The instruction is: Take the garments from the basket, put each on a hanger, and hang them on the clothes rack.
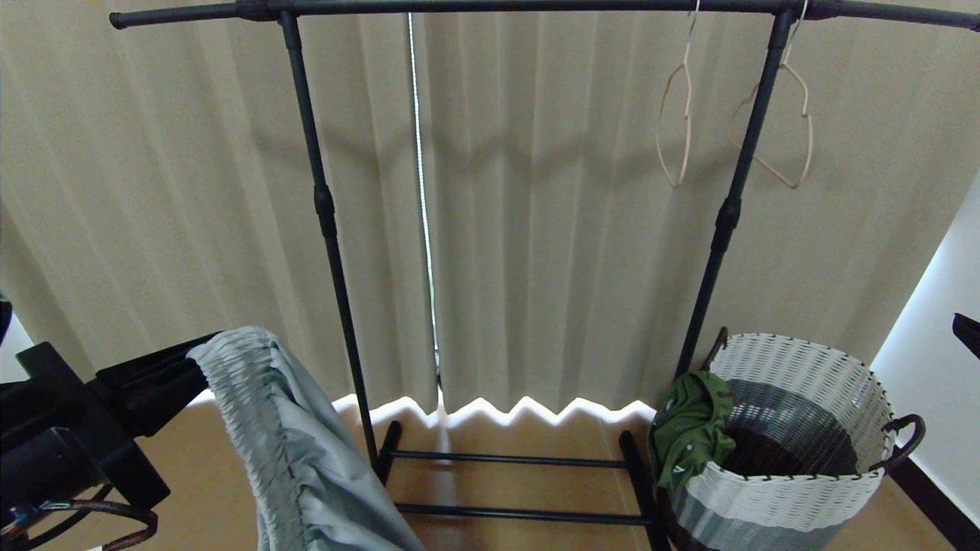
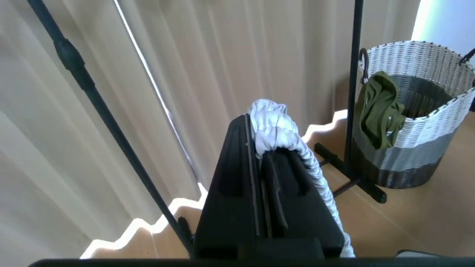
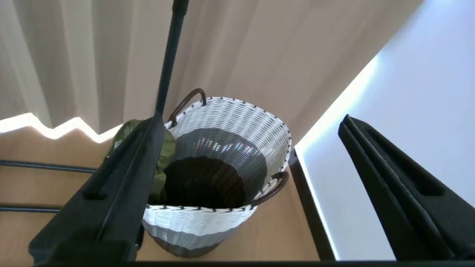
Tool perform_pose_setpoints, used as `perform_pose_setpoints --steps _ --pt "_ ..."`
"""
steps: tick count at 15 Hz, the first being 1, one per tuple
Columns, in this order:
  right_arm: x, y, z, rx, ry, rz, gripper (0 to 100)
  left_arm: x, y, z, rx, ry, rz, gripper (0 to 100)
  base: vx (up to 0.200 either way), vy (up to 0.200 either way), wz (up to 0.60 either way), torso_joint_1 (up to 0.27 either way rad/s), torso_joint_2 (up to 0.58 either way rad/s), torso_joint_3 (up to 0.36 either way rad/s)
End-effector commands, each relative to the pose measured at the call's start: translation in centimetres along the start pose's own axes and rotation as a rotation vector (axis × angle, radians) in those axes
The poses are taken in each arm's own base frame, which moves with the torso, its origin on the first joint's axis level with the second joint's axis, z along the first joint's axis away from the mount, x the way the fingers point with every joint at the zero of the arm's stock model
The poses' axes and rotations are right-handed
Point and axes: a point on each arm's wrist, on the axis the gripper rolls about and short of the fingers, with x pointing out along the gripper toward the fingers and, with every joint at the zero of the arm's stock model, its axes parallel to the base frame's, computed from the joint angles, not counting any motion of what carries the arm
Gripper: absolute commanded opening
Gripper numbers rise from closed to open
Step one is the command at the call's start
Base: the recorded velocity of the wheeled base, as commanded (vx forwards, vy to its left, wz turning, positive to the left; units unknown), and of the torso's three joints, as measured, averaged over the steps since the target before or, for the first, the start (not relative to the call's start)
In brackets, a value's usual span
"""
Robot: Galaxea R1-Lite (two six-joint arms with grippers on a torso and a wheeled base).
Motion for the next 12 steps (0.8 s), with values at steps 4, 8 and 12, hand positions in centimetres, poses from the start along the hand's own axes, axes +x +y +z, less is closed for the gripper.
perform_pose_setpoints --steps 4,8,12 --pt "-0.09 -0.08 0.2 0.002 -0.009 -0.002 100 -0.08 0.0 0.02 0.007 -0.003 0.002 0 0.0 0.0 0.0 0.0 0.0 0.0" --pt "-0.09 -0.08 0.2 0.002 -0.009 -0.001 100 -0.11 0.02 -0.27 0.014 0.009 0.005 0 0.0 0.0 0.0 0.0 0.0 0.0" --pt "-0.04 0.06 -0.07 0.0 -0.002 0.006 100 -0.16 0.07 -0.91 0.026 0.034 0.014 0 0.0 0.0 0.0 0.111 -0.18 -0.174"
